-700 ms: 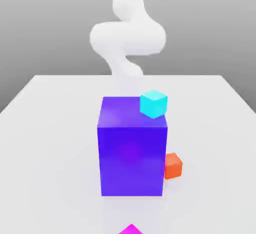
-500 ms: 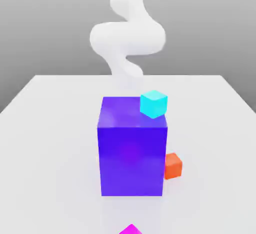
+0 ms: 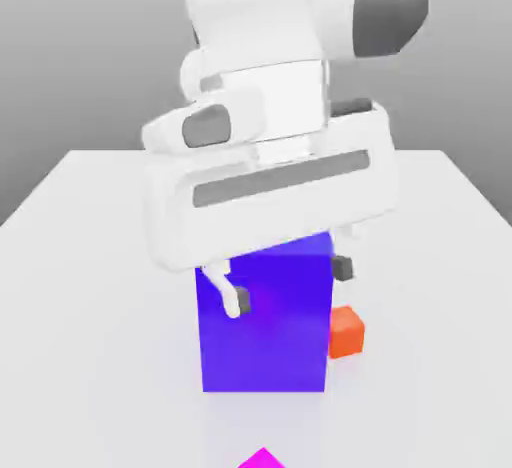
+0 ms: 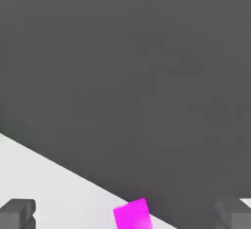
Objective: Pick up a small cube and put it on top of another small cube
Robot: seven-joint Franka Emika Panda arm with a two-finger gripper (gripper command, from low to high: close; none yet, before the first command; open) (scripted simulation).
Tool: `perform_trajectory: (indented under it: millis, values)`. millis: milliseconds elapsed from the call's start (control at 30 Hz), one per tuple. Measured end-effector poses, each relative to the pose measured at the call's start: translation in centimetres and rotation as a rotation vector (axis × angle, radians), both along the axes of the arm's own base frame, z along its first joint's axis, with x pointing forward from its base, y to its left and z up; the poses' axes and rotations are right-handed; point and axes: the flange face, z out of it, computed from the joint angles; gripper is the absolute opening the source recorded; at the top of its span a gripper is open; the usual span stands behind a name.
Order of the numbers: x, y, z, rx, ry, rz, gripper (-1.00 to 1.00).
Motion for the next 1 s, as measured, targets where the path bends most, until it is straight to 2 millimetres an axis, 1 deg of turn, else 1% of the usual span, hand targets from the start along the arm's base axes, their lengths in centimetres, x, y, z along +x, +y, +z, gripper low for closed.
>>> perform_trajectory:
  millis: [133, 300, 433, 467, 633, 667, 700, 733, 833, 867, 933, 1000]
  values:
    - [0.2, -0.2, -6.7, -0.056, 0.077, 0.082, 0.00]
    - [-0.5, -0.7, -14.6, -0.138, 0.168, 0.188, 0.00]
    - [-0.6, -0.9, -20.5, -0.154, 0.183, 0.208, 0.00]
    - [-0.7, -0.9, -21.6, -0.154, 0.184, 0.208, -1.00]
    - [-0.7, -0.9, -21.7, -0.154, 0.186, 0.208, -1.00]
    - [-0.7, -0.9, -22.2, -0.154, 0.187, 0.208, -1.00]
    - [-0.7, -0.9, -21.7, -0.154, 0.186, 0.209, -1.00]
    - [-0.6, -0.9, -20.7, -0.155, 0.186, 0.210, -1.00]
    - [-0.6, -0.7, -16.8, -0.154, 0.186, 0.215, -1.00]
    - [-0.1, 1.2, -16.0, -0.158, 0.183, 0.271, -1.00]
    - [0.9, 6.1, -15.0, -0.167, 0.173, 0.419, -1.00]
    - [1.4, 11.1, -14.1, -0.178, 0.163, 0.562, -1.00]
